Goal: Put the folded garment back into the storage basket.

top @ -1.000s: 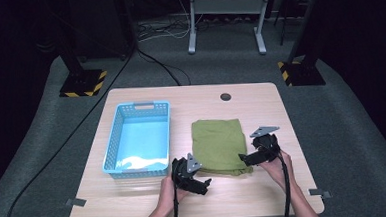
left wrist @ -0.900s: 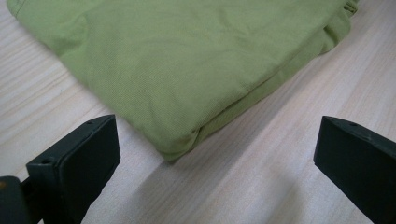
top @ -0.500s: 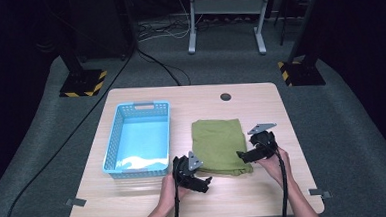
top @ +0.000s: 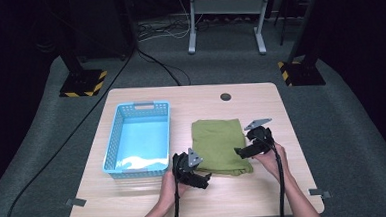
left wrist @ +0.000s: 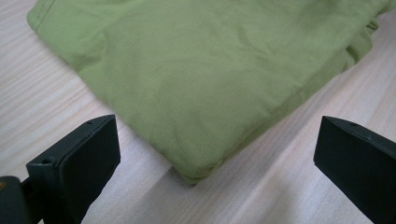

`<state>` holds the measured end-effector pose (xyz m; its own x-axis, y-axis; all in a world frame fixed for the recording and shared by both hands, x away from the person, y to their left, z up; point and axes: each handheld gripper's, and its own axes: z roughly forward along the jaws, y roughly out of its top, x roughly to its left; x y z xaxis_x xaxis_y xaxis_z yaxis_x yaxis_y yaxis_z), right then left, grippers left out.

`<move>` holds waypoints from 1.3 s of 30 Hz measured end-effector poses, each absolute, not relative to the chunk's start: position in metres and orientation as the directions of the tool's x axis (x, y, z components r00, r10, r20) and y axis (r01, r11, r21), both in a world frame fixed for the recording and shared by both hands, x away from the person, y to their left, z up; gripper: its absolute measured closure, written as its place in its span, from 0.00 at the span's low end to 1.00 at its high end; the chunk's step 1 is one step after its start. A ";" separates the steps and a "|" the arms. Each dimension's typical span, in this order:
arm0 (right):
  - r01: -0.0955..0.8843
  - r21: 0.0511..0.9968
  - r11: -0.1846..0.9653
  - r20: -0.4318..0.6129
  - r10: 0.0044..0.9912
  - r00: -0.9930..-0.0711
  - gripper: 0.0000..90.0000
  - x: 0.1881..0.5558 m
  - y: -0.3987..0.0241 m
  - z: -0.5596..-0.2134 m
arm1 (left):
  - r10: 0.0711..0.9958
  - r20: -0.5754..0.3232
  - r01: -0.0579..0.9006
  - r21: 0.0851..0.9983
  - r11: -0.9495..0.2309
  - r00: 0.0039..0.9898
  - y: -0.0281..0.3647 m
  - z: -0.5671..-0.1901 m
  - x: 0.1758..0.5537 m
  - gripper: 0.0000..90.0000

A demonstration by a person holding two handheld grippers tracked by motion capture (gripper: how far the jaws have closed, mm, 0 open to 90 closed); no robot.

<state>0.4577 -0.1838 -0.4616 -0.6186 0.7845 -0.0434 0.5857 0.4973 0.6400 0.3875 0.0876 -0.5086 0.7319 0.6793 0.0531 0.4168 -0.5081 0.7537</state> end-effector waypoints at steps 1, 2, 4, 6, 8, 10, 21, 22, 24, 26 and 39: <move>0.588 0.638 0.497 -0.042 0.785 -0.618 0.01 0.459 -0.183 -0.461 | 0.680 0.057 0.414 0.754 -0.509 0.731 0.087 -0.508 0.388 0.00; 0.587 0.638 0.499 -0.044 0.784 -0.619 0.01 0.460 -0.183 -0.461 | 0.681 0.056 0.415 0.755 -0.507 0.730 0.087 -0.508 0.388 0.00; 0.588 0.634 0.501 -0.044 0.783 -0.620 0.01 0.463 -0.182 -0.461 | 0.682 0.056 0.416 0.755 -0.507 0.729 0.087 -0.508 0.390 0.00; 0.594 0.631 0.499 -0.039 0.785 -0.618 0.01 0.465 -0.181 -0.461 | 0.683 0.054 0.420 0.753 -0.507 0.728 0.087 -0.507 0.392 0.00; 0.599 0.628 0.498 -0.034 0.786 -0.617 0.01 0.468 -0.180 -0.462 | 0.684 0.053 0.421 0.753 -0.506 0.727 0.087 -0.505 0.393 0.00; 0.600 0.626 0.498 -0.032 0.785 -0.619 0.01 0.469 -0.179 -0.462 | 0.684 0.053 0.421 0.752 -0.507 0.728 0.086 -0.505 0.394 0.00; 0.614 0.618 0.492 -0.011 0.786 -0.619 0.01 0.483 -0.176 -0.464 | 0.679 0.054 0.427 0.741 -0.518 0.732 0.083 -0.507 0.397 0.00; 0.613 0.616 0.494 -0.014 0.785 -0.619 0.01 0.484 -0.176 -0.464 | 0.681 0.055 0.428 0.739 -0.520 0.731 0.082 -0.507 0.397 0.00; 0.617 0.613 0.494 -0.011 0.786 -0.619 0.01 0.486 -0.175 -0.465 | 0.679 0.055 0.428 0.739 -0.520 0.732 0.081 -0.507 0.398 0.00; 0.616 0.610 0.499 -0.016 0.785 -0.619 0.01 0.488 -0.175 -0.465 | 0.678 0.055 0.428 0.738 -0.522 0.733 0.080 -0.507 0.398 0.00; 0.624 0.597 0.505 -0.019 0.786 -0.618 0.01 0.502 -0.171 -0.460 | 0.683 0.056 0.440 0.726 -0.529 0.728 0.079 -0.506 0.403 0.00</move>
<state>0.5021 -0.1710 -0.4605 -0.6179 0.7860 -0.0191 0.6237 0.5047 0.5969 0.4028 0.0794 -0.5064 0.7283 0.6829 0.0559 0.4403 -0.5289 0.7255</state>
